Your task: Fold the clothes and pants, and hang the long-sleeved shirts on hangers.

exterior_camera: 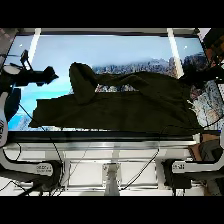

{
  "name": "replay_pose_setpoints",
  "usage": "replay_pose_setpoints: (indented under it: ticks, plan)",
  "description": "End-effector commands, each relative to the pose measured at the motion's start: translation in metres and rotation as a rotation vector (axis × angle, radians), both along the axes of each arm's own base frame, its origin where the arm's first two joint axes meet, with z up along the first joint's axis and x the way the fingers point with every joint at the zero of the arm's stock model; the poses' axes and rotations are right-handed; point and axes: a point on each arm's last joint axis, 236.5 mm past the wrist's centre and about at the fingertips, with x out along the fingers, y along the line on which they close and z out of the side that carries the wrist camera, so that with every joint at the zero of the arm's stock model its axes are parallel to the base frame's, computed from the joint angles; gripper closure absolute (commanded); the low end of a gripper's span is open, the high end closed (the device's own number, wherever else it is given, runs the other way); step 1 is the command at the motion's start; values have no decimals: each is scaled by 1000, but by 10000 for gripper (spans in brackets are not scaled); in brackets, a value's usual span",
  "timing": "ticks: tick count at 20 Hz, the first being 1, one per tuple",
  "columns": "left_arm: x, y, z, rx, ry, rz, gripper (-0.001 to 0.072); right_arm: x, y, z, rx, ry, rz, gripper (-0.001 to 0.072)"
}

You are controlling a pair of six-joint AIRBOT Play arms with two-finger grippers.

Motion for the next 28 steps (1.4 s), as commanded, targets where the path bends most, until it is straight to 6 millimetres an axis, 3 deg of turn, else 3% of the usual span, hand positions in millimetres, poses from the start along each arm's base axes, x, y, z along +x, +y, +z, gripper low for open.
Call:
replay_pose_setpoints:
  ticks: [1,7,10,13,17,18,19,20,21,22,25,28]
  plan:
    - [-43,-11,-16,-178,157,-127,238,-1,3,-6,17,20,5,616]
    - [-15,-52,-65,-243,198,-83,238,-1,17,-1,84,18,15,616]
    - [-10,-60,-87,-226,215,-75,238,-1,20,1,98,14,15,616]
    - [-2,-57,-96,-215,215,-25,238,2,23,4,117,2,11,617]
    - [2,-75,-99,-197,203,-44,240,2,23,4,116,1,10,616]
    - [3,-79,-100,-192,198,-47,260,2,23,4,116,1,10,616]
    - [4,-82,-100,-186,193,-48,333,2,23,4,116,1,10,616]
    - [5,-85,-99,-193,190,-47,463,2,23,4,116,1,10,616]
    - [6,-87,-95,-213,187,-42,615,2,23,4,116,1,10,617]
    - [9,-89,-89,-243,180,-31,701,2,23,4,116,1,10,617]
    - [31,-77,-44,-358,76,42,702,2,23,4,115,1,11,617]
    - [48,-39,20,-353,-76,93,703,4,21,4,106,-10,18,617]
